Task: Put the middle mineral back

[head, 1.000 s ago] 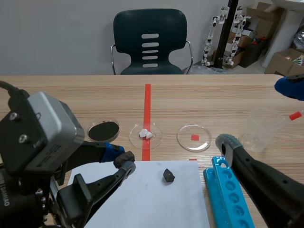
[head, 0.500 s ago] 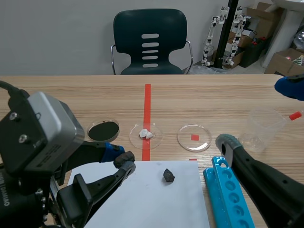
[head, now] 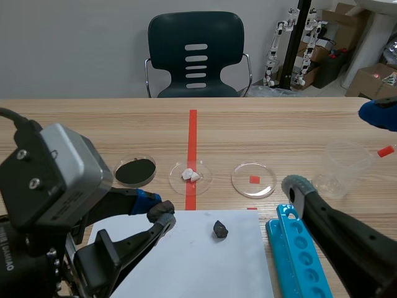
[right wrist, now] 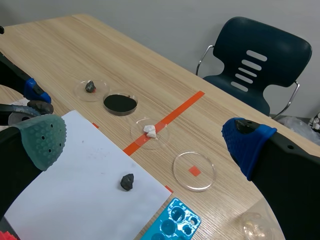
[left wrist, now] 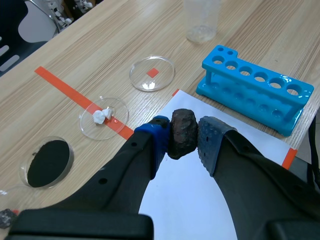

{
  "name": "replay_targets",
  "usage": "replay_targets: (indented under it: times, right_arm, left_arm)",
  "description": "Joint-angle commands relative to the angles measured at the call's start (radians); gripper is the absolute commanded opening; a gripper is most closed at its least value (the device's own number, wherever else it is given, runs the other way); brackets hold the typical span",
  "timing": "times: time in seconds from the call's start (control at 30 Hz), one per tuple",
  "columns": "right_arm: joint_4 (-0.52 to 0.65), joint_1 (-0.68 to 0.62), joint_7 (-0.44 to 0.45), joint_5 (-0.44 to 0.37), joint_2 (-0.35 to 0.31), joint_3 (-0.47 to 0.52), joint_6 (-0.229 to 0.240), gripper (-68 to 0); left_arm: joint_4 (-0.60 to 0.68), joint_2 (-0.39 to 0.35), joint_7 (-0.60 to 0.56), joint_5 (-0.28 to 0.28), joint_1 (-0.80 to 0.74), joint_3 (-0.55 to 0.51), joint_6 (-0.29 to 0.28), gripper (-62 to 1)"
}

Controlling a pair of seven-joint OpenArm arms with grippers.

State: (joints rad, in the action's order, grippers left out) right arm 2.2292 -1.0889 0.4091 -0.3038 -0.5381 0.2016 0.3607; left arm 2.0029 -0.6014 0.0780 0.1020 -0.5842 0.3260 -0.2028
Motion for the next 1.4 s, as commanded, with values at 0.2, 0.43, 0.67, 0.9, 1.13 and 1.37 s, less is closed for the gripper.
replay_targets:
  times: [0.2, 0.43, 0.67, 0.9, 1.13, 1.37]
  right_arm:
    - [0.012, 0.011, 0.014, -0.014, -0.004, 0.007, 0.0, 0.4]
    - [0.012, 0.011, 0.003, -0.014, -0.004, 0.007, 0.0, 0.4]
    - [0.012, 0.011, 0.003, -0.014, -0.005, 0.007, 0.0, 0.4]
    - [0.012, 0.011, 0.004, -0.014, -0.004, 0.007, 0.0, 0.4]
    - [0.012, 0.011, 0.004, -0.014, -0.005, 0.007, 0.0, 0.4]
    - [0.012, 0.011, 0.004, -0.014, -0.005, 0.007, 0.0, 0.4]
  left_arm:
    - [0.021, 0.005, -0.01, -0.018, 0.003, -0.001, 0.005, -50.7]
    - [0.021, 0.005, 0.029, -0.018, 0.003, -0.001, 0.005, -50.7]
    - [0.017, 0.02, 0.104, -0.017, 0.003, -0.001, 0.005, -50.7]
    - [-0.087, 0.058, 0.095, -0.016, 0.028, 0.0, 0.058, -50.7]
    - [-0.243, 0.1, 0.099, 0.035, 0.127, 0.016, 0.058, -50.7]
    - [-0.348, 0.157, 0.098, 0.063, 0.212, 0.059, 0.058, -50.7]
